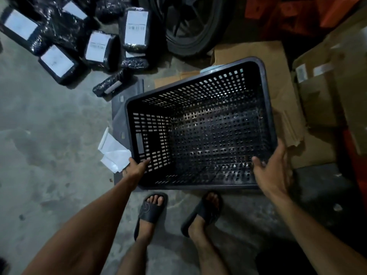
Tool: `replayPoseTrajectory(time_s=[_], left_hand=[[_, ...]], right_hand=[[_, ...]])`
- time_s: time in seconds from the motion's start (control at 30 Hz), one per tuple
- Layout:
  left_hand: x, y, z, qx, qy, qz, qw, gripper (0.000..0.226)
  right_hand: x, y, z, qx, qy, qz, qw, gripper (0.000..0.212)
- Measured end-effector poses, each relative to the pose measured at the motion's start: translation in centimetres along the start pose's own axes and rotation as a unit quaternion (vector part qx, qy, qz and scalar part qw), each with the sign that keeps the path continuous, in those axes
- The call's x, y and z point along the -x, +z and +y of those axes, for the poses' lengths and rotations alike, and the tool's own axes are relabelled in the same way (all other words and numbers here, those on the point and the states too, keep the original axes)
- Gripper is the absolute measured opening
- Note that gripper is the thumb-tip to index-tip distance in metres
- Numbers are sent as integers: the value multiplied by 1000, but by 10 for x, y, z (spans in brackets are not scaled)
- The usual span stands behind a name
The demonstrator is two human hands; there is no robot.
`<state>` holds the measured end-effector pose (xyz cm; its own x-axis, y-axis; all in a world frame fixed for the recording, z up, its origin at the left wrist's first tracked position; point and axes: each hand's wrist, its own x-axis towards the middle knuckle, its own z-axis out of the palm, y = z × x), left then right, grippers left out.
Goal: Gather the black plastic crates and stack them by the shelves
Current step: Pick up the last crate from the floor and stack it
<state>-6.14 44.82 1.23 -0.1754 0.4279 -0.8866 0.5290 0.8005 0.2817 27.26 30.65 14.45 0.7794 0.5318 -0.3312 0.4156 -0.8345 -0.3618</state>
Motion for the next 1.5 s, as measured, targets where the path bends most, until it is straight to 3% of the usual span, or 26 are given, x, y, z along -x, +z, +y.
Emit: replayPoseTrajectory(time_s=[0.13, 0.2, 0.33, 0.43, 0.6, 0.77, 1.0, 1.5], left_hand=[[11, -11, 1, 33, 12, 14, 999, 61], [36, -19, 12, 0, 39, 54, 998, 55], [99, -46, 49, -40, 143, 163, 975, 42], [161, -68, 82, -82, 188, 204, 957, 35], [265, -118, 129, -178, 273, 193, 925, 29], [377, -150, 189, -180, 360, 196, 894, 33], [532, -153, 280, -165, 479, 172, 845, 37], [786, -95, 314, -142, 640, 111, 747, 46]], right_hand=[[-7, -16, -6, -173, 100, -16, 980, 40], [-12, -34, -7, -184, 145, -12, 972, 29], [14, -87, -17, -205, 153, 11, 967, 23], [54, -141, -25, -219, 187, 47, 957, 23], [129, -238, -35, -253, 203, 64, 944, 27], [212, -353, -58, -275, 183, 111, 937, 26], [309, -487, -60, -277, 165, 260, 910, 17], [482, -642, 0, -343, 126, 456, 811, 15]])
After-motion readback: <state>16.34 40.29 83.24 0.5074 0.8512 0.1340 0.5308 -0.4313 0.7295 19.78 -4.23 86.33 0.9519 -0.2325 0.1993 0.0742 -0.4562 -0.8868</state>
